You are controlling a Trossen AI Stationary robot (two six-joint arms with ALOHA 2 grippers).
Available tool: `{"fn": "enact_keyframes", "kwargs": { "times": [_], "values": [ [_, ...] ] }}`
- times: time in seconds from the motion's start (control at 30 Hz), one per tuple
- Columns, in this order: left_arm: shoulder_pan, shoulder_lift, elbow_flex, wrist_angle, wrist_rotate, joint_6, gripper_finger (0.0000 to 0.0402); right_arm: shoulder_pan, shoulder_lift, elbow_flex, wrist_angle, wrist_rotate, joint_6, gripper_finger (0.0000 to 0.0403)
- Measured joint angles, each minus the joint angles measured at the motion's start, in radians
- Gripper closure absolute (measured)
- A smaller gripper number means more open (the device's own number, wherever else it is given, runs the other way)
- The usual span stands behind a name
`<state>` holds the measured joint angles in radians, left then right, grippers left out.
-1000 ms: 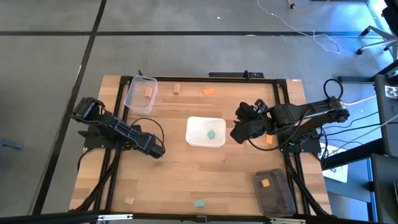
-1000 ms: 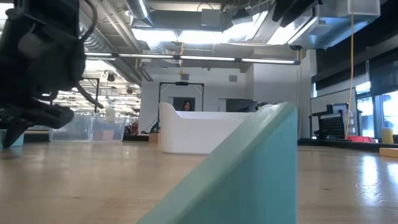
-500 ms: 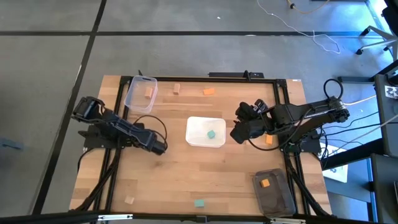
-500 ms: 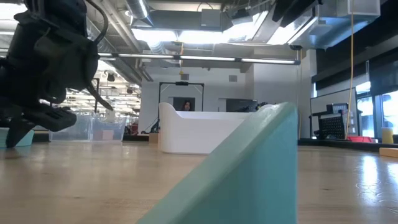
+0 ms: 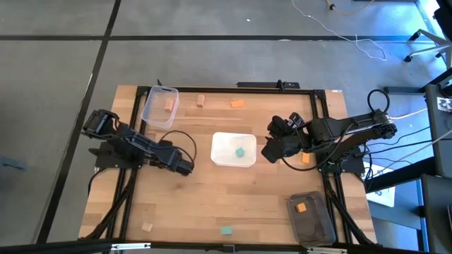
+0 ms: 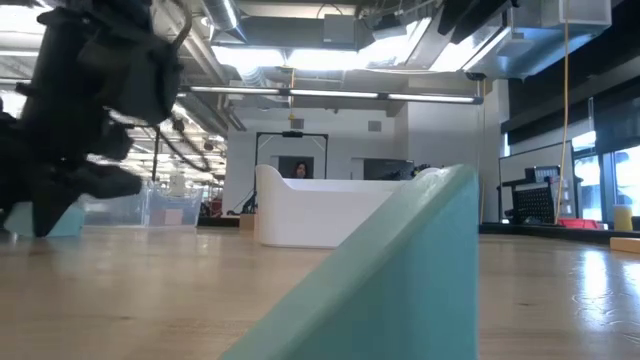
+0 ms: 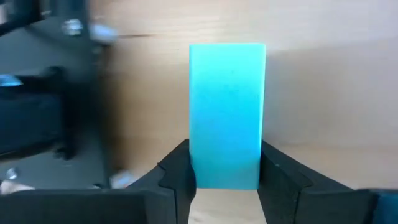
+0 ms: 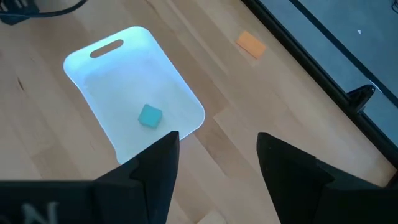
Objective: Sort & place blocks by color
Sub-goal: Put the top light blue block into the white bin
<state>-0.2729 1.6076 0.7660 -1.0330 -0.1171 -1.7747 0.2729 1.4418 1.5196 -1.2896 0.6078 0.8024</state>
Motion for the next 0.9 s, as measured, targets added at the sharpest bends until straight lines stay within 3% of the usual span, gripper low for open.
{"fn": "enact_keyframes", "kwargs": {
  "times": [0.57,0.9],
  "values": [
    [0.014,-0.001,0.428,-0.027,-0.081,0.623,0.0274,0.0,0.0,0.0,-0.026,-0.035,-0.001,0.0187],
    [0.152,-0.002,0.655,-0.006,-0.074,1.06,0.0274,0.007,0.0,0.0,-0.019,-0.121,-0.085,0.0187]
  ]
}}
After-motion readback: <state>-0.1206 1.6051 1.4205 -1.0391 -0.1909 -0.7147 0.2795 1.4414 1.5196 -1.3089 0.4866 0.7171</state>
